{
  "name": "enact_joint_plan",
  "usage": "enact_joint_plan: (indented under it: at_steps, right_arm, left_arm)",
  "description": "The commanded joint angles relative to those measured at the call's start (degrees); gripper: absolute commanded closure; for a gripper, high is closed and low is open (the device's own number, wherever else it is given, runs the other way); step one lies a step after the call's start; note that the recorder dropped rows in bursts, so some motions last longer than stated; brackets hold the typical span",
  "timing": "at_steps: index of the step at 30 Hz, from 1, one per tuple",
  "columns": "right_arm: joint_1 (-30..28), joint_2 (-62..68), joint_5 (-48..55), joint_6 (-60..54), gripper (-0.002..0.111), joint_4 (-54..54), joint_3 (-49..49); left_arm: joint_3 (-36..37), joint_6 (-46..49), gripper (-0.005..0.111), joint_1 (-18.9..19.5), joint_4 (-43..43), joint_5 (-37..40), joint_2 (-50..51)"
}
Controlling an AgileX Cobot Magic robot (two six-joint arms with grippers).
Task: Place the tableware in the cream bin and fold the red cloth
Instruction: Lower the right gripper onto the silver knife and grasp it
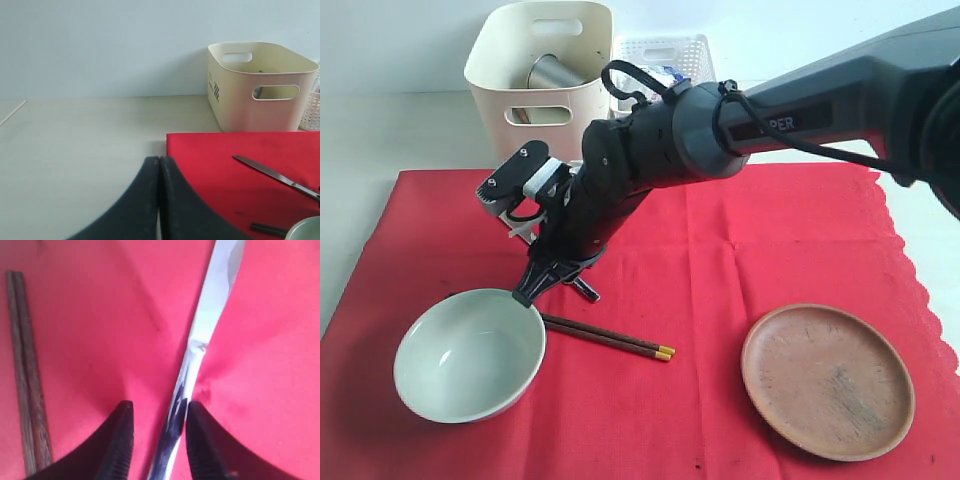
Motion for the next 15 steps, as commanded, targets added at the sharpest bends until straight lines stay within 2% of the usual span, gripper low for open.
enact_joint_plan:
  at_steps: [1,11,15]
  right_arm:
    - [0.1,0.6,1.0,-0.3,0.078,-1.5,-0.3]
    - [0.1,2.1,2.5,-0.3,0.080,-4.4,-0.3]
    - [0.1,2.1,3.2,-0.3,0.092,-4.5,-0.3]
  left_arm:
    - [-0.1,-0.2,0.107,0.1,0.1,-0.1,-0.4]
    - [-0.1,-0.2,0.107,0.1,0.1,-0.1,-0.4]
    - [-0.1,-0.2,0.107,0.1,0.1,-0.1,-0.4]
